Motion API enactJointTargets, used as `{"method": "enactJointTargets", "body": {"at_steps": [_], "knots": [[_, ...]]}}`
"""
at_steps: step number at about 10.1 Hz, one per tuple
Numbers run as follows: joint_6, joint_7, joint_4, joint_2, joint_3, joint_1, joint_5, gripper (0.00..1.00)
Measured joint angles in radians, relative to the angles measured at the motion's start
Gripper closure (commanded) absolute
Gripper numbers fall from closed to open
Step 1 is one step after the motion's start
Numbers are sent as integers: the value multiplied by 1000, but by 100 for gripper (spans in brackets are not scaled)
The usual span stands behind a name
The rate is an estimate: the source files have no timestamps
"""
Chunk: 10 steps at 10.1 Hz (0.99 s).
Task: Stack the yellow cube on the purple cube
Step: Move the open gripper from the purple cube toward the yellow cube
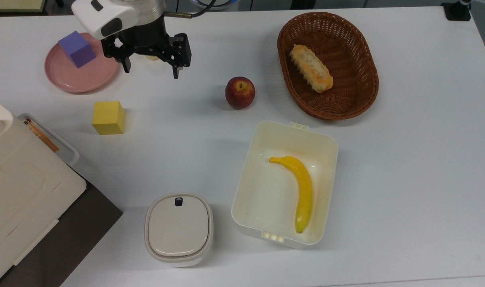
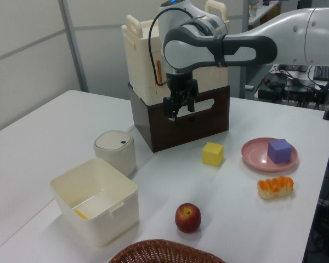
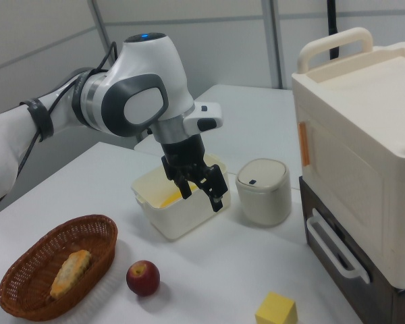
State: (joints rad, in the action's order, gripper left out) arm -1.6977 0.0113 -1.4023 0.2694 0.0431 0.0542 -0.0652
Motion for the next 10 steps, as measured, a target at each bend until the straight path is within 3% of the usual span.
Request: {"method": "enactJointTargets", "body": {"at_steps": [4,8,10], "knots": [[27,68,-6,0,11,27,0,0],[37,191,-44,17,15,146,0,0],[36,278,-68,69,16,206,-1,0]]}}
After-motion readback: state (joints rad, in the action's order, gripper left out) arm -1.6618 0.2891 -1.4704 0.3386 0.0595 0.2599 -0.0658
